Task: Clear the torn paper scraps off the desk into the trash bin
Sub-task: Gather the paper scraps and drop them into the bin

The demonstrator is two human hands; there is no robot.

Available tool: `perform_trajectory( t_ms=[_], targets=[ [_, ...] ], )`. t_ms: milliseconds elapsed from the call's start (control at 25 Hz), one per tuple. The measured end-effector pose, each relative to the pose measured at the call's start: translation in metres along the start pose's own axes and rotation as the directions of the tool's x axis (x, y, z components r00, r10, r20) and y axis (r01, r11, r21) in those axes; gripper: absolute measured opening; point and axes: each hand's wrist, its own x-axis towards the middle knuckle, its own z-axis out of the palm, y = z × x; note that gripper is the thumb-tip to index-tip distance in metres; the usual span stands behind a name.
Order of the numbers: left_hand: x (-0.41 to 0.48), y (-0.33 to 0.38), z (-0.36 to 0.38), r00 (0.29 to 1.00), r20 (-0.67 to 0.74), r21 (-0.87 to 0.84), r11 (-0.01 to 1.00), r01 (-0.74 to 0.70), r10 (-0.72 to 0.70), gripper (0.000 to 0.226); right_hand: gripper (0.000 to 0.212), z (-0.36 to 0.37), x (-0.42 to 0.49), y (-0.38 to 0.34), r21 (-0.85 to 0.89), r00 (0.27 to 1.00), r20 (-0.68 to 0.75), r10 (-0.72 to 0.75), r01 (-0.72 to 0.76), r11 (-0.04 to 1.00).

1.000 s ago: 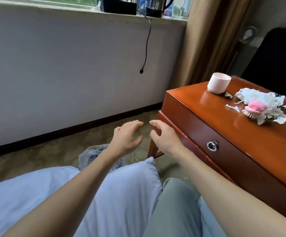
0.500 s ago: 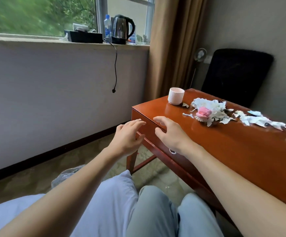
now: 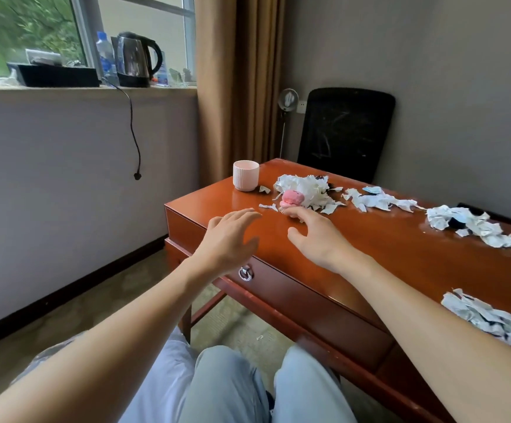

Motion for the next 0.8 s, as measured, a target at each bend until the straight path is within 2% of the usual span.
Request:
perform_trajectory(
  t_ms=[400,800],
  targets=[
    [0.057,0.033,0.029,0.996,0.046,0.003,0.997,-0.072,0.072,0.05,0.043,-0.029,0.013,0.052,-0.066,0.994,-0.047,0.094,-0.097,0.993],
    [0.119,0.031,0.028,0.998,0.054,0.029,0.999,-0.044,0.042,0.045,0.047,-0.045,0.067,0.072,-0.073,0.997,-0.025,0.077,-0.079,0.994]
  ],
)
